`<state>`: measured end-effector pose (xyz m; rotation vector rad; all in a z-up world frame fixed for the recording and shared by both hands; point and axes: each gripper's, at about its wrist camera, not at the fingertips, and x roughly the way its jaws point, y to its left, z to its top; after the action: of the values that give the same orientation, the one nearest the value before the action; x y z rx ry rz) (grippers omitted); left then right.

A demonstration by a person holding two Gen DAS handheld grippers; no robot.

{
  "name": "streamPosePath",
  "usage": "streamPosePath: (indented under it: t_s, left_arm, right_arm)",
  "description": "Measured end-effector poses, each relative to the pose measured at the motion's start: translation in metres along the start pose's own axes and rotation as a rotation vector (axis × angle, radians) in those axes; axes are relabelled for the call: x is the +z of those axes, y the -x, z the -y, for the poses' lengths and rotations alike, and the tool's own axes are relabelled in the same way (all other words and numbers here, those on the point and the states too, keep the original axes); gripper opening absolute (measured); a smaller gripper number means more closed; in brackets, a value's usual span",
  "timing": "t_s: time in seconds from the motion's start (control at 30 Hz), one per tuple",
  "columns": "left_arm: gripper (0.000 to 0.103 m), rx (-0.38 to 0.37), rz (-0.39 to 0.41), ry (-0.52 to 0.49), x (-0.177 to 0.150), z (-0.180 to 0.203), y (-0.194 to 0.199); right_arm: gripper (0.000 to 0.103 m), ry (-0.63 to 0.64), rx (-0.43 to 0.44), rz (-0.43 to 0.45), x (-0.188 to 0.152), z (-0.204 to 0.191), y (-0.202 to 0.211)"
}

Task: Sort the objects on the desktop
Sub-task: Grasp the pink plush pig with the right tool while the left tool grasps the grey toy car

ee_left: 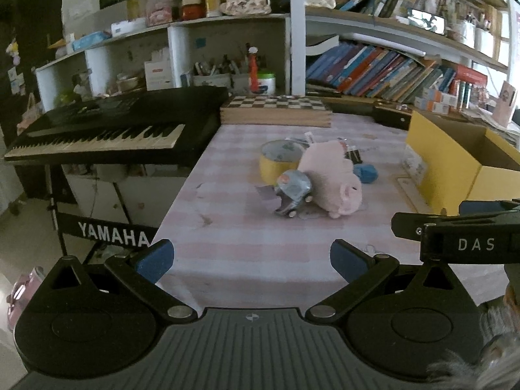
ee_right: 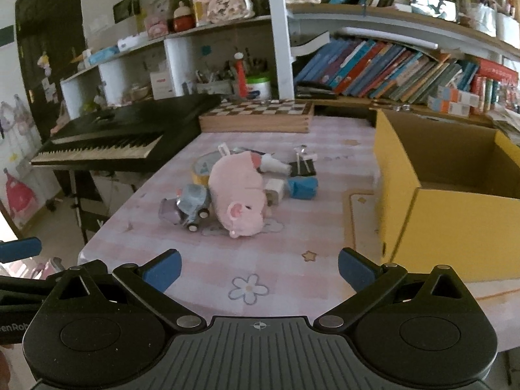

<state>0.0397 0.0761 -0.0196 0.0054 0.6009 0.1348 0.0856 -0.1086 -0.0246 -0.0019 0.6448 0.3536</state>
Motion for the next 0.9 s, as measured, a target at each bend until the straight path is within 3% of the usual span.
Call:
streamPosePath:
  t_s: [0.43,0.67,0.9]
  left_arm:
    - [0.103,-0.064,-0.029,0.007,0.023,-0.021,-0.059]
    - [0.1,-0.101,-0.058,-0.097,0.034,-0.018,-0.096]
    - [0.089,-0.21,-0.044,-0.23,0.042,-0.004,-0.124]
  right_arm:
    - [0.1,0.015,0.049,-0.024,0.032,-0.008,-0.06]
    - [0.09,0.015,0.053,-0.061,0.052,-0.007,-0.097]
    - [0.074,0.03,0.081,-0.138,0.064,-0.008,-0.128]
